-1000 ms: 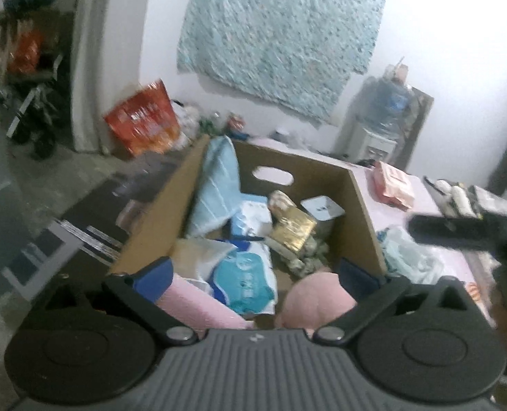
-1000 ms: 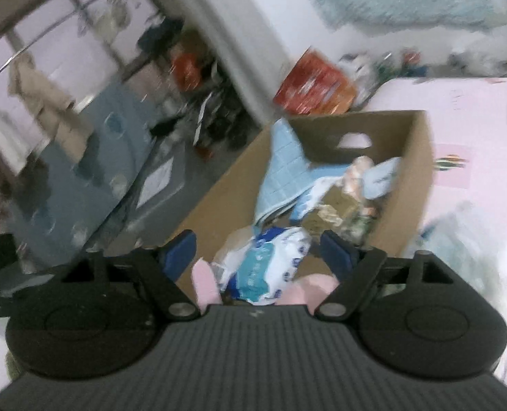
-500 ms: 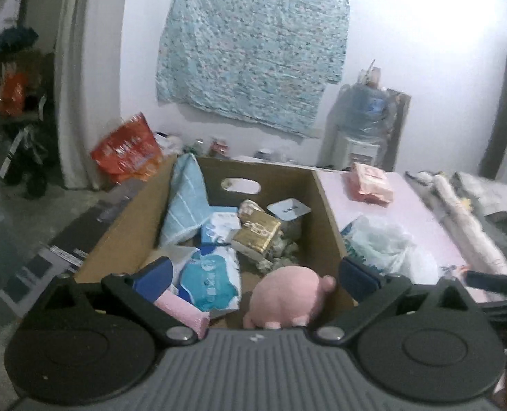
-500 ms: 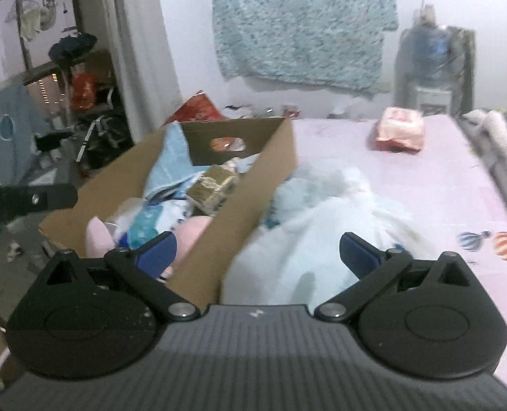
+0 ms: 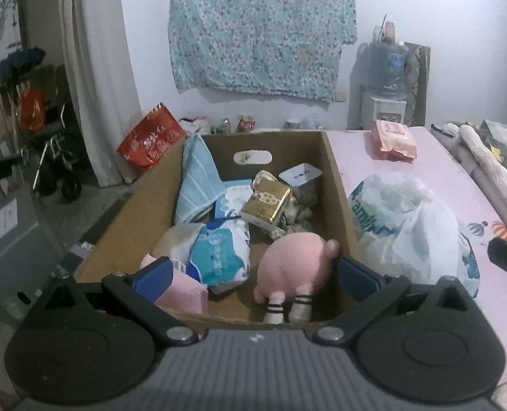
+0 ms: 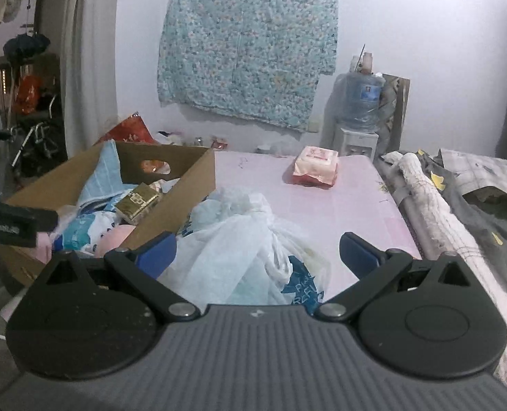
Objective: Organize soft objects
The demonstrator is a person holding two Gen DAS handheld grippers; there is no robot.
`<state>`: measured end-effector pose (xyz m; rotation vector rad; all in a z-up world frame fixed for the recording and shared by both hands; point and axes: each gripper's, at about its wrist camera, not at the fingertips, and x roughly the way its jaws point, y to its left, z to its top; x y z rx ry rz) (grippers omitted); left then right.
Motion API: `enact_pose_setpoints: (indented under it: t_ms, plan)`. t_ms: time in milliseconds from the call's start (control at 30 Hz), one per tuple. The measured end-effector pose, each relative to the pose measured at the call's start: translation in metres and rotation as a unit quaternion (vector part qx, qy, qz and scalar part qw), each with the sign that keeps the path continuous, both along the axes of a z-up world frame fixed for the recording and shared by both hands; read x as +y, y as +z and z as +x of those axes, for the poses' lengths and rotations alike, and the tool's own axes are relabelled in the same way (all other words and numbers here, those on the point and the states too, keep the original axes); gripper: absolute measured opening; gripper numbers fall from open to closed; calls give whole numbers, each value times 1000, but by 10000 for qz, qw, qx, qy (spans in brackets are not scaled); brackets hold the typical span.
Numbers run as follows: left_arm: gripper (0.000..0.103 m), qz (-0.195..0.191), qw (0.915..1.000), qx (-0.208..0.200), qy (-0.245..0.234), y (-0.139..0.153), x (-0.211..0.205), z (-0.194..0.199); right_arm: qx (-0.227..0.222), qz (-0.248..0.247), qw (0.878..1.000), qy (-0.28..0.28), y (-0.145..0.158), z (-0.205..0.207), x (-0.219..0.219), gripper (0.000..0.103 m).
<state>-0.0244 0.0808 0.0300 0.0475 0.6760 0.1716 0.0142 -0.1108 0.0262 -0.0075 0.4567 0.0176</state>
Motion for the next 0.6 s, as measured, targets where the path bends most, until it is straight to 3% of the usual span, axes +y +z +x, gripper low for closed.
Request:
enact_pose_setpoints:
  t_ms: [200, 400, 600]
  plan:
    - [103, -62, 10000, -4, -40, 0, 0, 0, 67, 182, 9998, -77, -1, -6, -6, 102]
    - [103, -556, 9979, 170, -285, -1, 6, 6, 291, 854, 9959, -108, -8, -4, -14, 102]
    - [103, -745, 9962, 374, -248, -7, 15, 11, 591, 1287, 9899, -68, -19, 2, -13, 102]
